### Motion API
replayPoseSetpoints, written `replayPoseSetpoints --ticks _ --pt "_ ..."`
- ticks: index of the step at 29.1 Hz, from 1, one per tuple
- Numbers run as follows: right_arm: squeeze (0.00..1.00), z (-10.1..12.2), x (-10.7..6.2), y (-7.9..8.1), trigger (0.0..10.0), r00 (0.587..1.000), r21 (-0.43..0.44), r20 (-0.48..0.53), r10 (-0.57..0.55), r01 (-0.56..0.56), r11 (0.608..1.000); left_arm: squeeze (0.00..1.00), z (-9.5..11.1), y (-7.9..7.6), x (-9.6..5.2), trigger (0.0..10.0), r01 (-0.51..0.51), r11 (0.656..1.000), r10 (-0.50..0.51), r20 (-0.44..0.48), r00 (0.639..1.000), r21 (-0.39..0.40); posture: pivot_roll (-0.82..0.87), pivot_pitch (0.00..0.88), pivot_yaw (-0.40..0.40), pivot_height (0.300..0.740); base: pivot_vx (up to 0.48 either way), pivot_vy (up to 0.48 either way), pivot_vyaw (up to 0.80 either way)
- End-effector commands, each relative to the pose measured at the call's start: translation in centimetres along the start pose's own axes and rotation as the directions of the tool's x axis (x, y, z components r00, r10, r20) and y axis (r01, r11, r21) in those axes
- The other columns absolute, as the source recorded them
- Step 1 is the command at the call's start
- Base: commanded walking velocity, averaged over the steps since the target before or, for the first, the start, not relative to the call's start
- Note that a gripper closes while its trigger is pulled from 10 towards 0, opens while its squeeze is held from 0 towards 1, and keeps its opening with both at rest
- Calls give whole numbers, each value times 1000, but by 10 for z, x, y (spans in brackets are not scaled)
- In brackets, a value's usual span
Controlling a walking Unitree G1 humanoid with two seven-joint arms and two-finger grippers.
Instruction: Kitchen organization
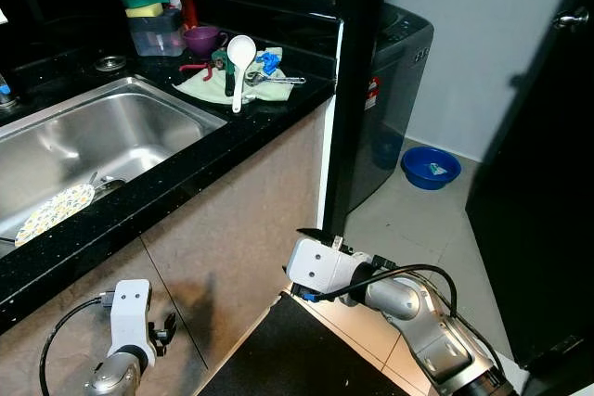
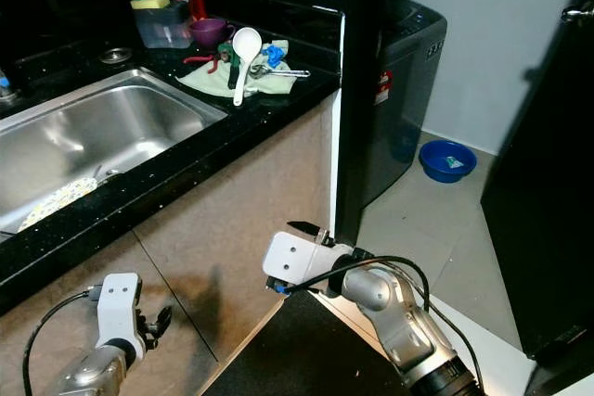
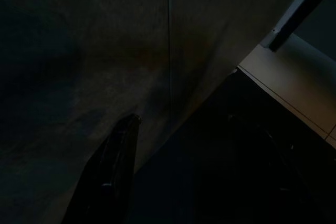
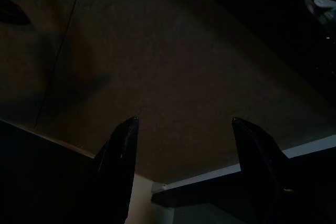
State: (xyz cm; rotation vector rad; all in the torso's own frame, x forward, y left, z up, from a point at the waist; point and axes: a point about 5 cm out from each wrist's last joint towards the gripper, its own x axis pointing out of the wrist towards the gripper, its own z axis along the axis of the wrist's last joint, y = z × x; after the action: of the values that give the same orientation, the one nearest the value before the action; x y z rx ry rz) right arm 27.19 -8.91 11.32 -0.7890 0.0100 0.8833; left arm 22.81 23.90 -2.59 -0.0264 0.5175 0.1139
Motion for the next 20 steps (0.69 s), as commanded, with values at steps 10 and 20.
replayPoseSetpoints --ticks 10,20 --pt "0 -2 1 -1 10000 1000 12 -3 4 -4 1000 0 -2 1 0 10000 -9 1000 9 -15 1000 1 -27 0 26 740 0 0 0" --pt "0 -2 0 0 10000 1000 13 -4 4 -4 1000 0 -4 1 0 10000 -7 1000 7 -18 1000 1 -29 0 26 740 0 0 0"
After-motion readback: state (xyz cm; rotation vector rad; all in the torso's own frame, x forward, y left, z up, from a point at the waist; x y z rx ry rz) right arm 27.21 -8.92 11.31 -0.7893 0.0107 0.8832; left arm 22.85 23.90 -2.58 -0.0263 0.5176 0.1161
